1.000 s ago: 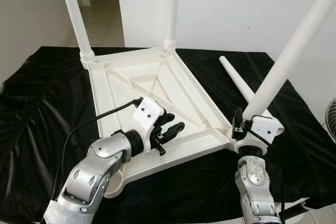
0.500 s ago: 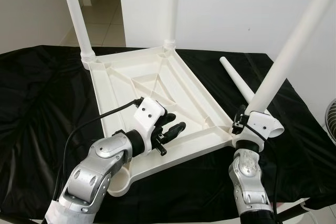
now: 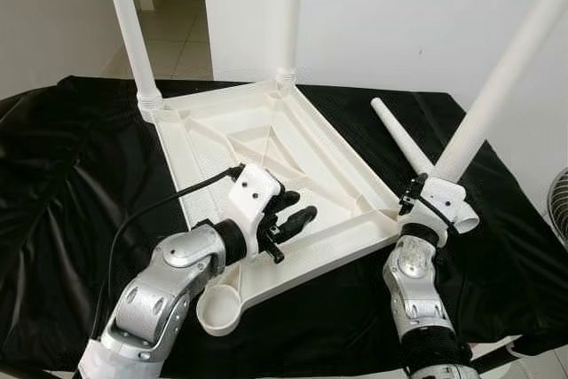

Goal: Building children table

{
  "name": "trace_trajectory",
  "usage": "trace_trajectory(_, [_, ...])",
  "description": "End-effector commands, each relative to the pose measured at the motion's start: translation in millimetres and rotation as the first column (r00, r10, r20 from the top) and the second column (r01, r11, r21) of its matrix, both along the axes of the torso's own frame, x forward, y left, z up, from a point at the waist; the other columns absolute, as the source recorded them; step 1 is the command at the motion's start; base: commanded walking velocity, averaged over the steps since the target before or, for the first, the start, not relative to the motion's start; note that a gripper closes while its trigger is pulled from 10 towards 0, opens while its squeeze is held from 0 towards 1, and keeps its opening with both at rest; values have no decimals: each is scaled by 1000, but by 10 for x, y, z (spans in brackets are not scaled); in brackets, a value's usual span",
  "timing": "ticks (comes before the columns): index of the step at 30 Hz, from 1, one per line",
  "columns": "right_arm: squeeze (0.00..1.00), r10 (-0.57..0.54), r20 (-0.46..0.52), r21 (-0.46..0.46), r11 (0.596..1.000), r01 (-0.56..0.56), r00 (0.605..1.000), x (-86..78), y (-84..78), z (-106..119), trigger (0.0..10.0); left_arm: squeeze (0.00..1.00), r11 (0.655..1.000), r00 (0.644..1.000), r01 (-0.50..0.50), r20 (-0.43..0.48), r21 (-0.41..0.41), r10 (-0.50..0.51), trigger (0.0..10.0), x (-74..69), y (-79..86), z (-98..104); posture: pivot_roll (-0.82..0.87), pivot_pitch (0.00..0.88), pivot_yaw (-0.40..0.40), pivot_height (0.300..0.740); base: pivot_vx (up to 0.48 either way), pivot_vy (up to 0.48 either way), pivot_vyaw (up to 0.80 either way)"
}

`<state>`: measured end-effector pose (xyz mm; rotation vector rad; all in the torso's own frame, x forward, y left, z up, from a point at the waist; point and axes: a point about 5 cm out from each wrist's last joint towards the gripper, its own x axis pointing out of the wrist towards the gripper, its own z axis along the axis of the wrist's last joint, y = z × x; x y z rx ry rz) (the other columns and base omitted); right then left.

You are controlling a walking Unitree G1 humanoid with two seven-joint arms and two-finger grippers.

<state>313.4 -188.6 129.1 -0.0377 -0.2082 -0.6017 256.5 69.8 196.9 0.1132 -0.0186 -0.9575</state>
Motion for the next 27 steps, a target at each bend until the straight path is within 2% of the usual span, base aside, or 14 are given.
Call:
trace_trajectory(1, [0,-58,-290,56,995,78,955,-185,-113,-615,10000,0,999,999,-33,0,6,33,10000,-13,-9,-8,14,78,31,740,0,0,0])
trace_trajectory(4, [12,-13,-254,73,997,33,967,-156,-75,-585,10000,0,999,999,-33,-1,5,33,10000,-16,-12,-9,17,77,28,740,0,0,0])
trace_trajectory(5, [737,8,-234,79,997,11,972,-149,-61,-572,10000,0,999,999,-35,-1,5,35,10000,-16,-10,-8,17,77,26,740,0,0,0])
trace_trajectory(6, [1000,42,-205,95,995,-23,978,-142,-43,-553,10000,0,999,999,-37,-1,4,37,10000,-17,-10,-8,17,78,25,740,0,0,0])
trace_trajectory(14, [1000,107,-129,91,991,-95,986,-105,-33,-470,10000,0,999,999,-41,-3,-5,41,10000,-16,-24,-6,9,76,21,740,0,0,0])
trace_trajectory(19, [1000,136,-103,65,989,-130,985,-74,-105,-399,10000,0,999,999,-43,-2,-10,43,10000,-8,-30,-4,6,77,19,740,0,0,0])
trace_trajectory(23, [1000,203,-90,39,979,-200,975,-40,-151,-341,10000,0,999,999,-41,-4,-13,41,10000,-6,-42,-3,0,79,16,740,0,0,0])
trace_trajectory(24, [945,218,-86,31,976,-216,972,-37,-162,-325,10000,0,999,999,-41,-4,-15,41,10000,-4,-46,-4,-4,80,14,740,0,0,0])
trace_trajectory(25, [0,255,-76,22,967,-254,964,-35,-167,-301,10000,0,999,999,-42,-4,-17,42,10000,-3,-49,-2,-4,80,13,740,0,0,0])
trace_trajectory(27, [0,255,-76,22,967,-254,964,-35,-167,-301,10000,0,999,999,-42,-4,-17,42,10000,-3,-49,-2,-4,80,13,740,0,0,0])
